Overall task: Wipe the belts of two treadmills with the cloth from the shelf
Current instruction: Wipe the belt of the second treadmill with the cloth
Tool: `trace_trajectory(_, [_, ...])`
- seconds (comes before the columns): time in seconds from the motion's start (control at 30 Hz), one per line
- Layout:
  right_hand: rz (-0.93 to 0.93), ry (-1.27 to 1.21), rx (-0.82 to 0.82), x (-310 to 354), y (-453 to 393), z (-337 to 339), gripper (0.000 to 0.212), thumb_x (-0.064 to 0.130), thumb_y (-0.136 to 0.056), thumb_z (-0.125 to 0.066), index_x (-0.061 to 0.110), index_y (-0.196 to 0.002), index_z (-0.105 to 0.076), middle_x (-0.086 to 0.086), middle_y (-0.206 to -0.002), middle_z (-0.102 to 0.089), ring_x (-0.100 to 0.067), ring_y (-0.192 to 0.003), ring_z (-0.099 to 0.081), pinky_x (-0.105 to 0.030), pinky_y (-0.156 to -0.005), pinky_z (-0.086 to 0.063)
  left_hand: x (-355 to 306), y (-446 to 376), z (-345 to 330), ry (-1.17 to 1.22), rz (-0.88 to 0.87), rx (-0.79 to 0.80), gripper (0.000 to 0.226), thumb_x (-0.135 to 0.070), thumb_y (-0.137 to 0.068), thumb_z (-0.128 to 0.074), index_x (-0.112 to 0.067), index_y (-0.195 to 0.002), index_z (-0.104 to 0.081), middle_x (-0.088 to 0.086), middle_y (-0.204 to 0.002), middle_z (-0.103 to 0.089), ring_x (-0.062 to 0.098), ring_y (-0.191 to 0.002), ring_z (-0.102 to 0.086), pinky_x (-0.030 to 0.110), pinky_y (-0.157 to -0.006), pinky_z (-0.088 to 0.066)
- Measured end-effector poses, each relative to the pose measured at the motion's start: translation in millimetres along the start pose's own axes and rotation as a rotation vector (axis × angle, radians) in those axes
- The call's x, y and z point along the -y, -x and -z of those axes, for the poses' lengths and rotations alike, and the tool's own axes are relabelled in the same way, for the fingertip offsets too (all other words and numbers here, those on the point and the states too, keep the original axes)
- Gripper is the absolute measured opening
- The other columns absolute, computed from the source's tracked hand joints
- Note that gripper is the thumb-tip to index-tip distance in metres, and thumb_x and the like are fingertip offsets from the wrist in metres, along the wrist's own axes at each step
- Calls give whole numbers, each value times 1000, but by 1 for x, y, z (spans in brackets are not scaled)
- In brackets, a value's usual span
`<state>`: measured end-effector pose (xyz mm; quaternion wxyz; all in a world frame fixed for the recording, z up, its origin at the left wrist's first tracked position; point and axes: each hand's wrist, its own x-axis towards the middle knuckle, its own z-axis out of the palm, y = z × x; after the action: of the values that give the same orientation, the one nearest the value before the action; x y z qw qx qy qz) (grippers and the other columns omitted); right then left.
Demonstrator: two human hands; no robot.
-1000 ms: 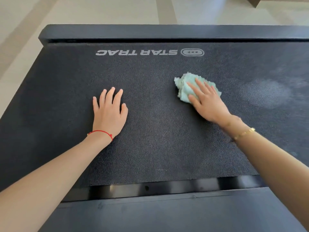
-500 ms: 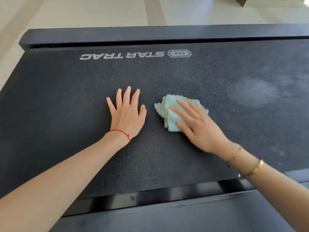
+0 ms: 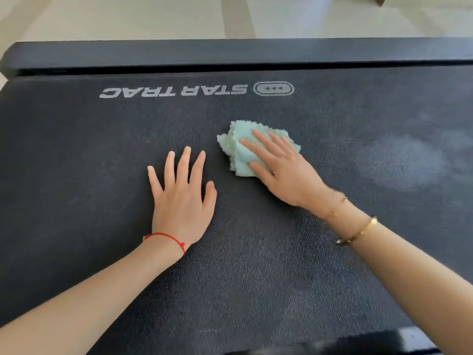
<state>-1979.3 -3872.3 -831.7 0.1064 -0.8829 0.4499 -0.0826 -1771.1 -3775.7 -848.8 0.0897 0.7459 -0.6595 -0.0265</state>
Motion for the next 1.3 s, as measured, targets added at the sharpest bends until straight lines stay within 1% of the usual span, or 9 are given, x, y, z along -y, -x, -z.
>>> trace_trajectory(0.27, [-408,27,-61,-84,-139,18,53,43,-104,-25,28,-155,-19,-8,-164,-10,-34,-150,-6,-46,-121,0,-3,-1,1,-44,6,8,64,-42,-97,-17,-20,-155,-26,8,-162,-24,33,-150,-17,67,-116,-15])
trace_trajectory(0.37, [-384,29,-39,-61,-179,10,53,43,-104,-24,29,-155,-19,-8,-164,-10,-33,-150,-3,-47,-121,2,-3,-3,2,-49,8,1,63,-42,-96,-19,-19,-155,-28,8,-161,-26,34,-150,-19,66,-116,-16])
trace_trajectory(0.43, [-263,40,-13,-33,-178,1,52,43,-104,-26,29,-154,-22,-7,-164,-11,-32,-150,-5,-45,-122,1,-3,-3,2,-47,2,-6,63,-41,-96,-21,-19,-154,-30,9,-161,-27,34,-149,-20,66,-115,-16])
trace_trajectory(0.57, [49,19,47,3,-120,-7,50,42,-105,-29,33,-153,-23,-5,-163,-13,-29,-150,-7,-42,-121,0,-1,-2,2,-18,-1,-21,63,-42,-95,-23,-18,-153,-32,8,-160,-28,34,-149,-21,66,-116,-15])
trace_trajectory(0.63, [114,0,50,-8,-87,-2,49,42,-105,-30,33,-153,-25,-4,-163,-16,-28,-150,-9,-41,-122,-2,-1,-2,1,3,-2,-27,64,-43,-95,-23,-19,-153,-33,8,-160,-28,33,-149,-20,65,-116,-13])
trace_trajectory(0.8, [-223,10,-21,-76,-59,17,51,41,-105,-30,30,-154,-22,-7,-163,-11,-32,-150,-7,-43,-121,-2,-2,-3,0,57,18,-33,65,-46,-94,-19,-21,-153,-32,5,-161,-25,31,-150,-15,64,-118,-8])
trace_trajectory(0.87, [-261,28,-9,-71,-45,15,52,42,-105,-28,30,-155,-19,-8,-164,-9,-33,-150,-5,-44,-120,0,-2,-2,1,72,20,-39,66,-46,-93,-19,-21,-153,-32,5,-161,-25,31,-150,-15,64,-118,-6])
trace_trajectory(1.13, [79,-4,99,37,120,4,51,45,-105,-24,38,-154,-13,5,-164,-5,-20,-152,3,-38,-123,3,-1,0,-1,83,12,-49,58,-41,-98,-30,-21,-153,-31,6,-161,-25,32,-150,-14,64,-118,-6])
trace_trajectory(1.3, [89,23,133,35,149,9,51,48,-105,-23,39,-154,-13,8,-164,-5,-16,-151,0,-40,-124,-4,2,2,1,77,9,-33,58,-39,-101,-32,-20,-156,-25,5,-164,-20,30,-152,-9,61,-120,-4])
